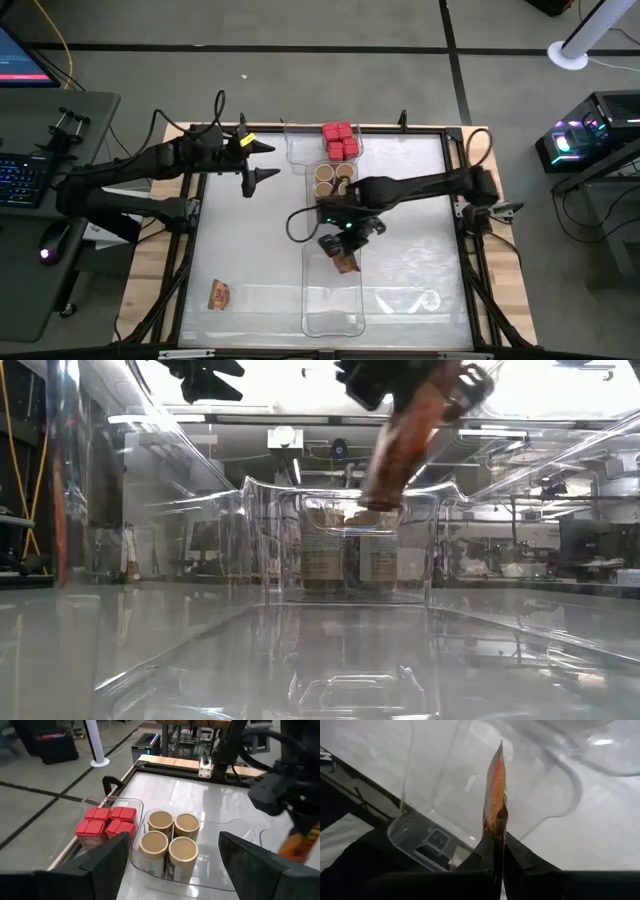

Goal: Sort spices by type
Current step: Put the bottom right orange seasoning pack into the bottom transparent bin

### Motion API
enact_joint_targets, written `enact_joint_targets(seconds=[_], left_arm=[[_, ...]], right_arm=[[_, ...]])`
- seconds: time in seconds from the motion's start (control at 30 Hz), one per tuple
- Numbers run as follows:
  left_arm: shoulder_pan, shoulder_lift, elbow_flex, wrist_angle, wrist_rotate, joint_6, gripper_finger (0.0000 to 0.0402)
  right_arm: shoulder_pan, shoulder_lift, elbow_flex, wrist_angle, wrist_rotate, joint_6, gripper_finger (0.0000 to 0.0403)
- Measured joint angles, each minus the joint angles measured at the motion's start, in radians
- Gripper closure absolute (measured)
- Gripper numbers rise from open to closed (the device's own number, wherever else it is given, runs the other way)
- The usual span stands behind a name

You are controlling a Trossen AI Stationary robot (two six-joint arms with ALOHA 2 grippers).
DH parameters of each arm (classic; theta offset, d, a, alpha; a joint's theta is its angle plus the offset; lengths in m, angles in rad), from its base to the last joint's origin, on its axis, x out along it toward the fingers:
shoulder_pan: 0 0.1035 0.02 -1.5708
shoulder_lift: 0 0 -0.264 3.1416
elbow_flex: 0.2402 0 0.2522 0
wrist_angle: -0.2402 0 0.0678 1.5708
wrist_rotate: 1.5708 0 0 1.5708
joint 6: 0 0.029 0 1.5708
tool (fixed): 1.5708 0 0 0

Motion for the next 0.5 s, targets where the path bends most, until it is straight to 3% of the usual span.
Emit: enact_joint_targets(seconds=[0.23,0.5], left_arm=[[0.001,-0.011,0.000,-0.001,-0.001,0.118,0.0108],[0.002,-0.019,0.000,-0.009,-0.009,0.198,0.0108]], right_arm=[[0.019,0.115,0.092,-0.146,-0.072,0.057,0.0401],[0.009,0.128,0.043,-0.081,-0.062,0.179,0.0401]])
